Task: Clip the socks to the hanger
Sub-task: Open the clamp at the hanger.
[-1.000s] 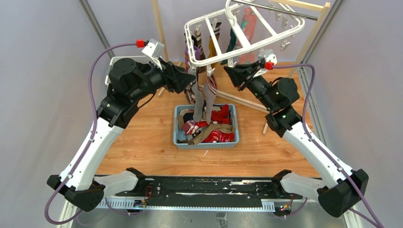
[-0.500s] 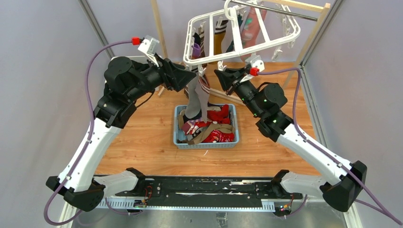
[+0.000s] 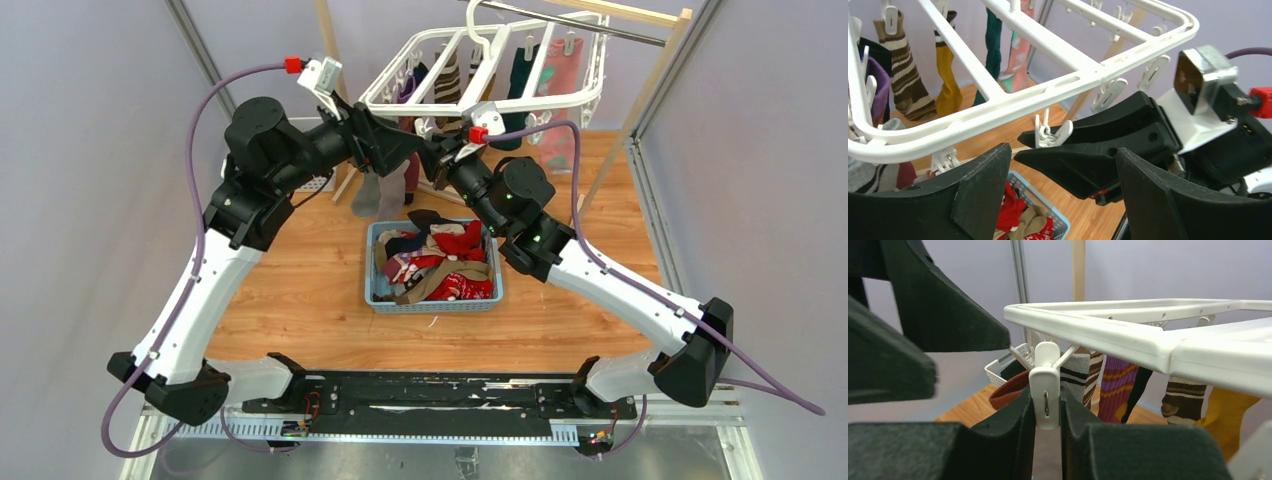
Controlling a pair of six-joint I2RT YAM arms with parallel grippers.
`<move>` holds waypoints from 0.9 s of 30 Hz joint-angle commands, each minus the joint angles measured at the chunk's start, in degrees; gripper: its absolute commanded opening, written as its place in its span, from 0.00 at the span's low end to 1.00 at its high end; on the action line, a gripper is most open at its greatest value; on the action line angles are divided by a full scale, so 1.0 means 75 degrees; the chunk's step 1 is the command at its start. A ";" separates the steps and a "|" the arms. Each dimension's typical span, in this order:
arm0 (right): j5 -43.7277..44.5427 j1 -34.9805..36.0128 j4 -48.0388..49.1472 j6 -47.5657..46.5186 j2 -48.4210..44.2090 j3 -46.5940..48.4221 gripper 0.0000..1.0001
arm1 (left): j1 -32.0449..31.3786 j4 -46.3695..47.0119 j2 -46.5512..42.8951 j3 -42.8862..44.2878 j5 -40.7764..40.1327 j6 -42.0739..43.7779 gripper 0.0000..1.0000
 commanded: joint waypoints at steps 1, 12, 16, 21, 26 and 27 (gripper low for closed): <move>-0.0074 0.0254 -0.0198 -0.0006 -0.0016 0.0170 0.00 | -0.0060 -0.0087 0.0316 0.0179 0.0164 -0.0112 0.81; -0.0315 0.0290 -0.0523 0.0430 0.0099 0.0377 0.00 | -0.0053 0.0255 0.0773 0.0292 0.0403 -0.0301 0.72; -0.0392 0.0302 -0.0690 0.0522 0.0155 0.0507 0.00 | -0.0060 0.0272 0.0877 0.0314 0.0427 -0.0252 0.68; -0.0462 0.0302 -0.0781 0.0594 0.0164 0.0591 0.00 | -0.0054 0.0355 0.1031 0.0322 0.0495 -0.0303 0.62; -0.0464 0.0296 -0.1094 0.0723 0.0237 0.0811 0.00 | -0.0057 0.0424 0.1130 0.0321 0.0612 -0.0396 0.47; -0.0449 0.0301 -0.1141 0.0761 0.0239 0.0826 0.00 | -0.0060 0.0425 0.1132 0.0314 0.0615 -0.0405 0.44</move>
